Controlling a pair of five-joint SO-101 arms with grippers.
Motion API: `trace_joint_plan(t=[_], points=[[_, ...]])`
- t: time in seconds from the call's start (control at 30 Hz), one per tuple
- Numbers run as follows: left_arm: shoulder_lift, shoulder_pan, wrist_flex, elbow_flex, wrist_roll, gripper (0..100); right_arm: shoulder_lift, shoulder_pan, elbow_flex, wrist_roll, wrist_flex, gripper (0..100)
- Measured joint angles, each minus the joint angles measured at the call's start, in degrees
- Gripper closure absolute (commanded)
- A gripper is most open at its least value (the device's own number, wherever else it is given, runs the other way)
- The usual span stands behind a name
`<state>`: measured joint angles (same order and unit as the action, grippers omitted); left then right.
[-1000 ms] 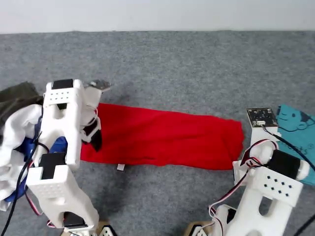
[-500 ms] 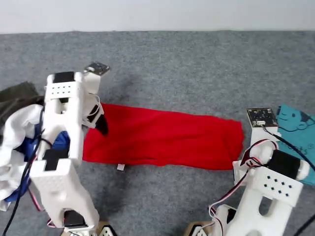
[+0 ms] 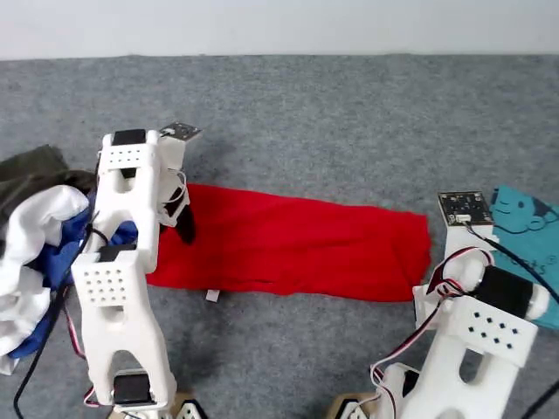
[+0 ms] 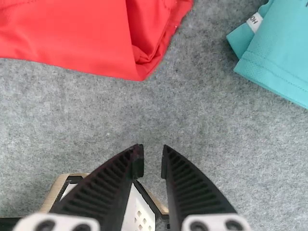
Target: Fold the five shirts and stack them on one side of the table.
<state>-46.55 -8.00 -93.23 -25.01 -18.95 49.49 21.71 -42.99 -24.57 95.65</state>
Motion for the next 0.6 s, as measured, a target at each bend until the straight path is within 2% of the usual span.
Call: trace_joint_plan(t=[0.07,0.37,0.6], points=[[-0.88,1.05,-1.32,-1.32,-0.18,98,0.0,0.0,0.0,0.0,0.0,92.0],[-0.79,2.99,-4.4,-2.9,-1.14,99,0.0,0.0,0.0,0.0,0.0,92.0],[9.58,5.98,-5.54,-1.05,-1.23,99,0.0,0.26,5.98,0.0,0.88,92.0]])
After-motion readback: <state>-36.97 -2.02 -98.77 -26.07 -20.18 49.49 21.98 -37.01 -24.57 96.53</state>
